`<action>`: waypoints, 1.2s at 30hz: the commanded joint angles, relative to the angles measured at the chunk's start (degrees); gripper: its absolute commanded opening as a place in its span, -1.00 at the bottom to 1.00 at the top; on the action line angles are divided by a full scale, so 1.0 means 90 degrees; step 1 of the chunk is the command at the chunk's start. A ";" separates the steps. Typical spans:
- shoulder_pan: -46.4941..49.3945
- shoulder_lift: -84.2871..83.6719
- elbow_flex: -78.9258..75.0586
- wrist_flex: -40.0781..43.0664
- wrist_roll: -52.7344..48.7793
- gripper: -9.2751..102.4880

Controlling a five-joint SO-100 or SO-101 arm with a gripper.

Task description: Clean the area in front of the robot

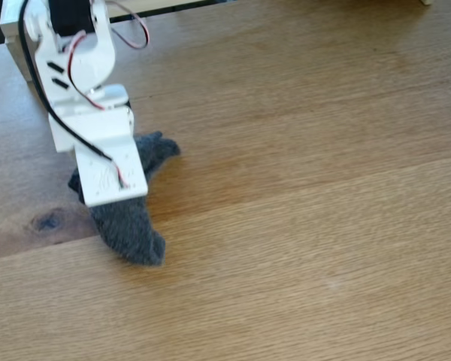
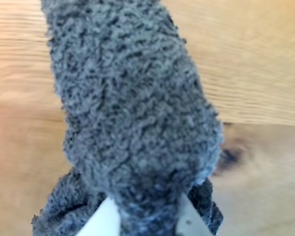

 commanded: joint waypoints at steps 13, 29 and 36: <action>0.5010 0.3662 0.6143 -0.2119 -0.4814 -0.84; 0.4219 0.4795 0.7246 -0.5293 -0.1914 -0.55; 0.0283 0.6768 0.7256 -0.3457 -0.0752 -0.84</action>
